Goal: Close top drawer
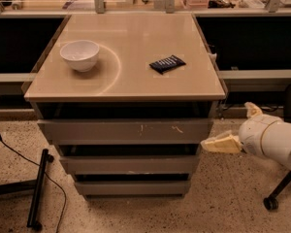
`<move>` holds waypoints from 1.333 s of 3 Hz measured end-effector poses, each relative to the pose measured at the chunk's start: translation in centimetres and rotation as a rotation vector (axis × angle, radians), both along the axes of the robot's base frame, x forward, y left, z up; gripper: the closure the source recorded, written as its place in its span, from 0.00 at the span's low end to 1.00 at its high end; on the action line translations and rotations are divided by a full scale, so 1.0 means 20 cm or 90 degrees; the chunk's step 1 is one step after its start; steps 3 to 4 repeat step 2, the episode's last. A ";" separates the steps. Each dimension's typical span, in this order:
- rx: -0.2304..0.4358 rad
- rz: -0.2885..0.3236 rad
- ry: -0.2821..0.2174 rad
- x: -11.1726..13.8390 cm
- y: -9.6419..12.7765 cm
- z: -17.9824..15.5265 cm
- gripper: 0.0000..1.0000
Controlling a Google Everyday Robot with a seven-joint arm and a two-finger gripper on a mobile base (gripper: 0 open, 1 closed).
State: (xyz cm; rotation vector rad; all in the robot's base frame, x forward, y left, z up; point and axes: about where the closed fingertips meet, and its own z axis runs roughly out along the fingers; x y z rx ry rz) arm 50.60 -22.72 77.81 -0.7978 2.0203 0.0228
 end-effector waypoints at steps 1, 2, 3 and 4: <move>-0.011 -0.024 -0.025 0.03 -0.04 0.04 0.00; -0.011 -0.024 -0.025 0.03 -0.04 0.04 0.00; -0.011 -0.024 -0.025 0.03 -0.04 0.04 0.00; -0.011 -0.024 -0.025 0.03 -0.04 0.04 0.00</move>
Offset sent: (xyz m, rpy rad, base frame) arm 0.0067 -0.0084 0.0071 -0.0169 -0.0396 -0.0373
